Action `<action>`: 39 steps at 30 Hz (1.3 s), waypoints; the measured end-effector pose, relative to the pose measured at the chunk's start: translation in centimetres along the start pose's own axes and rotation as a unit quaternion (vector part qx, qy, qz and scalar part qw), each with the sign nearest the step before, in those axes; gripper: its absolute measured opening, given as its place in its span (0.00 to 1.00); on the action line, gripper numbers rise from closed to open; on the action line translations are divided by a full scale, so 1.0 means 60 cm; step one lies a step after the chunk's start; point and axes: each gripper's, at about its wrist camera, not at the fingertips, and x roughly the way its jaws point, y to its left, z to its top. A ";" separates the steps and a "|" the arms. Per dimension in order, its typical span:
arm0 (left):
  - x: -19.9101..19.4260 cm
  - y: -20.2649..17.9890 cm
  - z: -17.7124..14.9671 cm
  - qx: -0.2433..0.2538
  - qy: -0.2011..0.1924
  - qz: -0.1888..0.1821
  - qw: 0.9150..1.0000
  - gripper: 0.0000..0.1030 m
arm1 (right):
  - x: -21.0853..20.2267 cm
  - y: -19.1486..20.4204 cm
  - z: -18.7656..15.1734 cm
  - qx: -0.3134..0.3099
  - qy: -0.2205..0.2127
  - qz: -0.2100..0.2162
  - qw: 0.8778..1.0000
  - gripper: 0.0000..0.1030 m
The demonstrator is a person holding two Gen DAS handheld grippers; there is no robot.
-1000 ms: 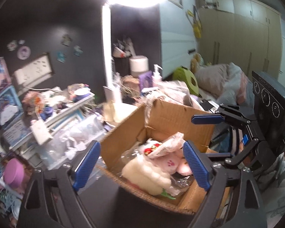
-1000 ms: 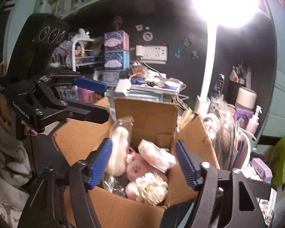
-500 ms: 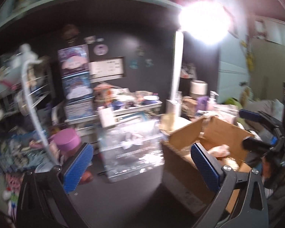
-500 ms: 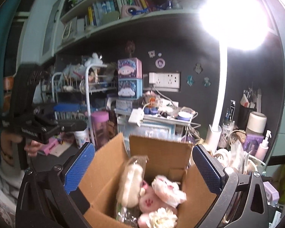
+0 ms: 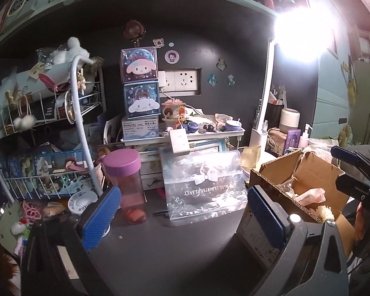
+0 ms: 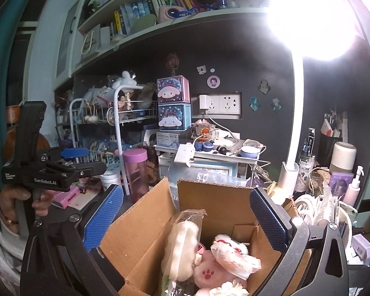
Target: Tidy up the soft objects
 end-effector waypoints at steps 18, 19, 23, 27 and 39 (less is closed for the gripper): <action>0.003 0.001 -0.002 -0.002 0.002 -0.002 1.000 0.99 | -0.001 -0.008 0.001 0.002 -0.002 0.001 1.000 1.00; 0.003 0.001 -0.002 -0.002 0.002 -0.002 1.000 0.99 | -0.001 -0.007 0.001 0.002 -0.002 0.001 1.000 1.00; 0.003 0.001 -0.002 -0.001 0.003 -0.002 1.000 0.99 | -0.001 -0.007 0.001 0.003 -0.003 0.001 1.000 1.00; 0.004 0.002 -0.002 -0.001 0.003 -0.002 1.000 0.99 | -0.001 -0.006 0.003 0.005 -0.003 0.001 1.000 1.00; 0.008 0.005 -0.006 -0.001 0.006 -0.002 1.000 0.99 | 0.002 0.002 0.007 0.007 -0.001 -0.002 1.000 1.00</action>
